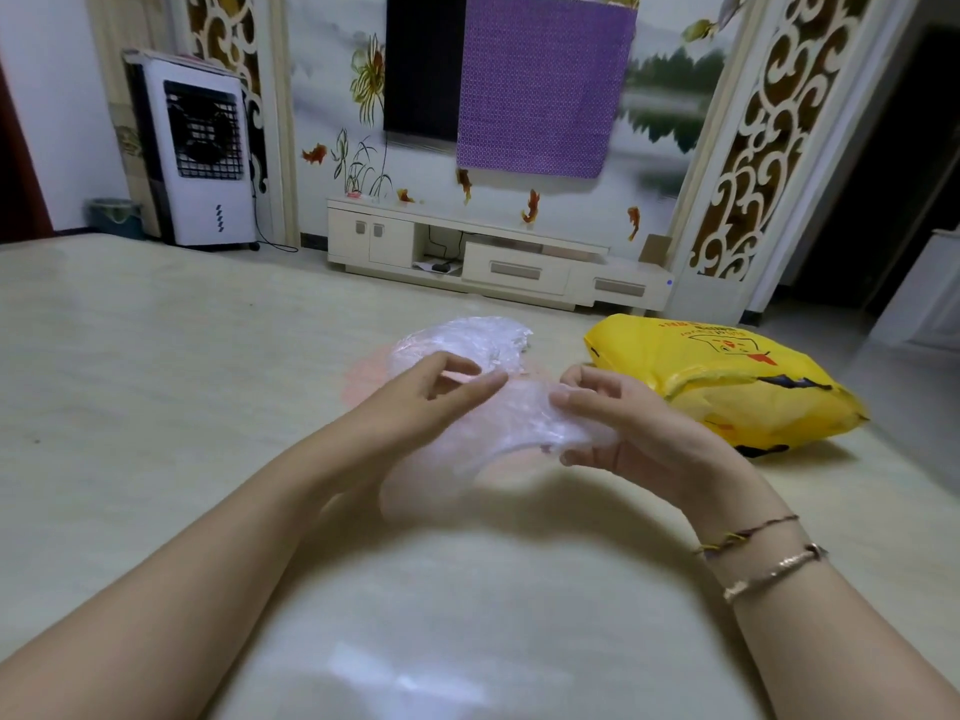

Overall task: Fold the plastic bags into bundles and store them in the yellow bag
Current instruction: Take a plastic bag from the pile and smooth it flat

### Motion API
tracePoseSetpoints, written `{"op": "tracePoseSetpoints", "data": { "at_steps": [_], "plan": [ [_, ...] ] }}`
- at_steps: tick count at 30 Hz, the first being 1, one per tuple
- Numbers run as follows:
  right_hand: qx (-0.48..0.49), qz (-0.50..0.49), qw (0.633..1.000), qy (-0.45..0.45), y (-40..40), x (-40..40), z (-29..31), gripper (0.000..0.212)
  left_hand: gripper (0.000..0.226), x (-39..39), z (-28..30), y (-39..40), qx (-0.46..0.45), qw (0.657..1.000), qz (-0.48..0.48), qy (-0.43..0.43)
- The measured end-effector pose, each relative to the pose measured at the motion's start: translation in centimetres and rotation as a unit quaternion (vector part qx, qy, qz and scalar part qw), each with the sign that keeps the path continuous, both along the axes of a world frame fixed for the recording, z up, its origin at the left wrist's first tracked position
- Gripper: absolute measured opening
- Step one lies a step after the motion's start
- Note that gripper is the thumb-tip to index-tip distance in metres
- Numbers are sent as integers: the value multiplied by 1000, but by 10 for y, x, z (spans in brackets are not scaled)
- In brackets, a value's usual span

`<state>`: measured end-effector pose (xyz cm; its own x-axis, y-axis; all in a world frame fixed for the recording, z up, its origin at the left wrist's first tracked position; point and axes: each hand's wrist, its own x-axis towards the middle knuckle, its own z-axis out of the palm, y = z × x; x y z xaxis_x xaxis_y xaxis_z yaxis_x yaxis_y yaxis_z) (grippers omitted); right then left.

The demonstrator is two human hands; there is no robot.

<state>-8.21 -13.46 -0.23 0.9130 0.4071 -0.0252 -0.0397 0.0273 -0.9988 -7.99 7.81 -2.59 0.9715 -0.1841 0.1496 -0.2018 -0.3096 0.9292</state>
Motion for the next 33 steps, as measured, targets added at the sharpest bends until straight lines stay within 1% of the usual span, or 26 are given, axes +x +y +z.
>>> {"op": "tracePoseSetpoints", "data": {
  "at_steps": [1, 3, 4, 6, 7, 8, 9, 10, 11, 12, 13, 15, 17, 20, 22, 24, 26, 27, 28, 29, 30, 31, 32, 33],
  "plan": [
    [-2, 5, 1000, -4, 0, 0, 1, 17, 66, -1, 1, 1, -1, 999, -26, 24],
    [3, -2, 1000, 0, 0, 1, 1, 11, 45, -4, 3, 4, -9, 996, -65, 66],
    [20, -19, 1000, 7, 0, 3, 0, 10, 37, -5, 4, 4, -26, 994, -70, 77],
    [98, -92, 991, 24, 3, 9, -4, 15, 31, -5, 5, 3, -78, 992, -40, 88],
    [125, -138, 983, 8, 5, 13, -6, 16, 29, -4, 5, 2, -102, 991, -9, 89],
    [112, -186, 975, -39, 7, 16, -11, 17, 27, -3, 4, 2, -117, 989, 29, 89],
    [44, -230, 965, -118, 8, 19, -15, 22, 25, -1, 2, 1, -126, 985, 68, 91],
    [-63, -253, 940, -220, 8, 20, -20, 29, 25, 0, 1, 2, -135, 981, 101, 96],
    [-168, -238, 901, -322, 8, 19, -25, 39, 25, 2, -1, 3, -142, 977, 125, 99],
    [-249, -198, 859, -402, 9, 18, -30, 49, 27, 3, -2, 3, -147, 974, 139, 104],
    [-302, -145, 829, -449, 10, 16, -35, 58, 30, 4, -4, 4, -152, 971, 145, 111],
    [-365, -57, 796, -480, 17, 11, -43, 68, 33, 4, -5, 3, -170, 965, 144, 137],
    [-390, -32, 773, -500, 25, 7, -46, 68, 31, 3, -5, 3, -214, 953, 124, 176],
    [-393, -17, 767, -507, 30, 2, -44, 61, 14, 2, -3, 6, -309, 921, 80, 224],
    [-398, -8, 762, -510, 30, 1, -44, 59, 14, 3, -1, 9, -364, 893, 81, 250],
    [-392, -20, 753, -529, 31, 2, -43, 53, 17, 2, 1, 10, -387, 880, 78, 265],
    [-368, -47, 740, -561, 34, 3, -41, 39, 23, 1, 2, 7, -358, 896, 83, 250],
    [-357, -55, 737, -571, 35, 4, -40, 30, 28, 1, 0, 7, -320, 914, 101, 229],
    [-350, -55, 738, -574, 35, 5, -39, 23, 34, 2, -4, 6, -261, 936, 129, 197],
    [-348, -46, 746, -566, 34, 5, -39, 17, 39, 4, -8, 8, -169, 961, 162, 149],
    [-346, -33, 760, -548, 33, 4, -39, 15, 43, 4, -11, 8, -53, 976, 191, 85],
    [-348, -21, 776, -525, 32, 3, -40, 15, 46, 6, -15, 10, 66, 975, 211, 16],
    [-352, -12, 788, -505, 30, 2, -41, 17, 45, 6, -17, 10, 149, 962, 222, -48],
    [-359, -7, 795, -488, 30, 1, -42, 18, 41, 6, -17, 11, 176, 954, 222, -99]
  ]
}}
